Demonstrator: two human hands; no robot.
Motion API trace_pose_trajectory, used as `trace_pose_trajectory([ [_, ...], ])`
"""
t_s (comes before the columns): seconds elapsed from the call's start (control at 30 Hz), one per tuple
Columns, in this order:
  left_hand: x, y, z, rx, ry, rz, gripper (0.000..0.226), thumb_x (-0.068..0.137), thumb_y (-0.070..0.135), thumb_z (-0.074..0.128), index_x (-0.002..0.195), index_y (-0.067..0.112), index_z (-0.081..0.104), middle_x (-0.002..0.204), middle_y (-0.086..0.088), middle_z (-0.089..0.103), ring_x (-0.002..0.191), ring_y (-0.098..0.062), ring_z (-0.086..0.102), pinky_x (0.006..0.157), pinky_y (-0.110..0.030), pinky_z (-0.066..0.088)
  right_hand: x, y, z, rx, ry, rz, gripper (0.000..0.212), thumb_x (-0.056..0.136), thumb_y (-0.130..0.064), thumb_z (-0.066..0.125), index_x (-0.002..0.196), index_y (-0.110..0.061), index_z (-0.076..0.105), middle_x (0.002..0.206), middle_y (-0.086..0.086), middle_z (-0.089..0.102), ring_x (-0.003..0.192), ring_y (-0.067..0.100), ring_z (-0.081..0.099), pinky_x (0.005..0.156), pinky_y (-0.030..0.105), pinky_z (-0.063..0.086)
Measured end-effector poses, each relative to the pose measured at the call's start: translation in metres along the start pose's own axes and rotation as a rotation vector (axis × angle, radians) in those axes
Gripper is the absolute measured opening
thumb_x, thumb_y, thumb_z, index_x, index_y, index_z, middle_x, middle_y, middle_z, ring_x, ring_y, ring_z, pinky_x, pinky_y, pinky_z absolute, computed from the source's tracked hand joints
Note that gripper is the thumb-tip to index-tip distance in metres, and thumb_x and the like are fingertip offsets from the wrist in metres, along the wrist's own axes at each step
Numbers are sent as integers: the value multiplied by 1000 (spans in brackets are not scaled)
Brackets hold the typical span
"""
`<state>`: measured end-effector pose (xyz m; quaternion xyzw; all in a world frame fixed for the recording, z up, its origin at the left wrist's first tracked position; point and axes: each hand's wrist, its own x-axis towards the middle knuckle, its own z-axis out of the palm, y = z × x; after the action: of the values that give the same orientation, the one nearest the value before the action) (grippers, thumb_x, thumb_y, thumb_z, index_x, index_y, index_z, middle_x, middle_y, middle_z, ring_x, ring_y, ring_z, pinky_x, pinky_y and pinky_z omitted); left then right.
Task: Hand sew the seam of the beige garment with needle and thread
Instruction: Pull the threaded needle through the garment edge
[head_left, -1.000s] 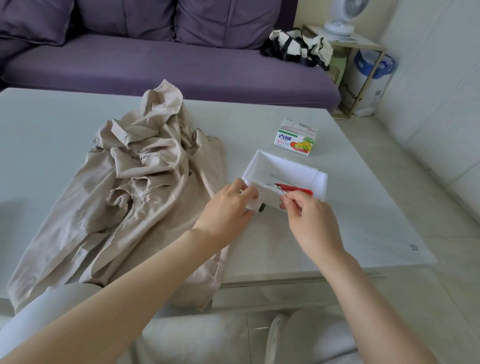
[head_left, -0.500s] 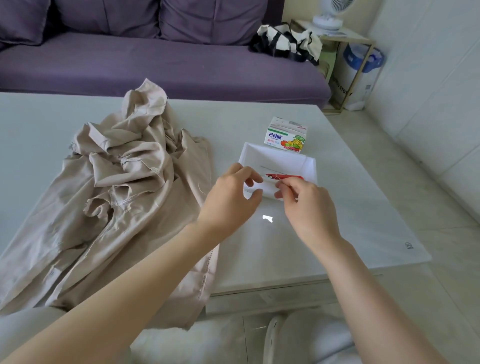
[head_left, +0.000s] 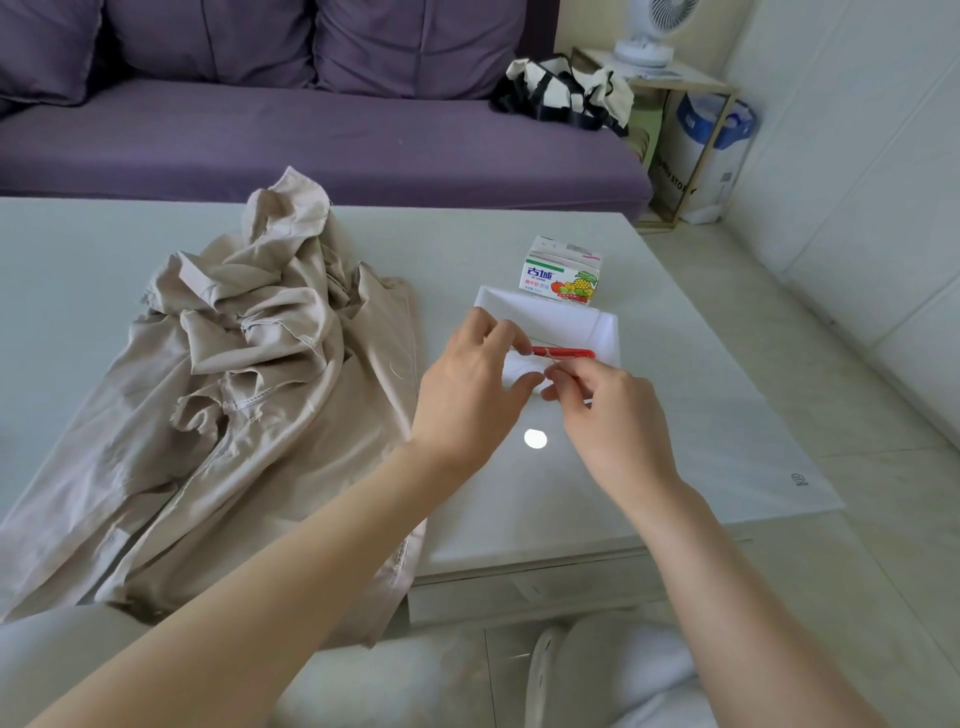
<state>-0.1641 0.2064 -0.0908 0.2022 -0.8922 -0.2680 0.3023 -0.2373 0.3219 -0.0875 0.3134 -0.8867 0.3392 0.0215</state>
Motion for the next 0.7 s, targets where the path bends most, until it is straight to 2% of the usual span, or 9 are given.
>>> trace_pose_trajectory([
  [0.1, 3, 0, 1, 17, 2, 4, 17, 84, 33, 68, 97, 21, 69, 91, 6, 45, 79, -6, 39, 53, -24, 31, -1, -1, 1, 20, 14, -16, 22, 95, -24, 49, 101, -25, 70, 84, -2, 73, 82, 25, 65, 72, 38, 52],
  [0.2, 3, 0, 2, -14, -7, -4, 12, 86, 32, 67, 90, 23, 72, 86, 7, 46, 80, -4, 38, 54, -25, 34, -5, -3, 0, 30, 28, -32, 22, 95, -21, 49, 98, -25, 70, 83, -5, 73, 82, 23, 65, 71, 37, 52],
  [0.33, 1, -9, -6, -93, -29, -38, 7, 87, 27, 66, 85, 23, 71, 86, 11, 52, 83, -6, 42, 64, -27, 40, -8, -6, 0, 76, 21, -12, 20, 95, -20, 51, 95, -19, 71, 83, -9, 73, 84, 20, 65, 72, 34, 51],
  [0.43, 2, -19, -18, -133, -37, -61, 9, 87, 22, 66, 78, 24, 65, 83, 13, 56, 73, -9, 46, 68, -24, 40, -7, -9, 1, 61, 4, -9, 20, 95, -20, 51, 95, -19, 71, 85, -10, 73, 83, 19, 64, 69, 30, 48],
  [0.5, 6, -25, -28, -154, -61, -107, 13, 87, 19, 65, 76, 25, 62, 76, 16, 59, 66, -4, 51, 64, -17, 40, -3, -13, 2, 19, -14, -11, 21, 95, -21, 50, 97, -21, 71, 88, -10, 73, 83, 19, 62, 69, 28, 46],
  [0.57, 10, -28, -36, -203, -76, -148, 14, 87, 13, 64, 75, 21, 63, 67, 18, 59, 61, 3, 53, 60, -7, 38, 4, -19, 2, -38, -37, -25, 23, 96, -22, 47, 98, -22, 70, 91, -8, 73, 86, 21, 61, 72, 32, 48],
  [0.63, 15, -31, -43, -230, -69, -158, 14, 86, 8, 62, 75, 16, 64, 64, 17, 60, 58, 7, 54, 60, -6, 39, 12, -28, 1, -118, -52, -56, 24, 96, -22, 45, 99, -22, 69, 92, -3, 73, 88, 26, 61, 74, 36, 49],
  [0.7, 20, -33, -49, -241, -52, -169, 12, 88, 7, 60, 77, 12, 61, 65, 14, 62, 56, 4, 54, 59, -7, 39, 23, -40, 1, -175, -50, -99, 26, 97, -23, 43, 99, -21, 68, 92, 2, 72, 87, 27, 61, 73, 37, 49],
])
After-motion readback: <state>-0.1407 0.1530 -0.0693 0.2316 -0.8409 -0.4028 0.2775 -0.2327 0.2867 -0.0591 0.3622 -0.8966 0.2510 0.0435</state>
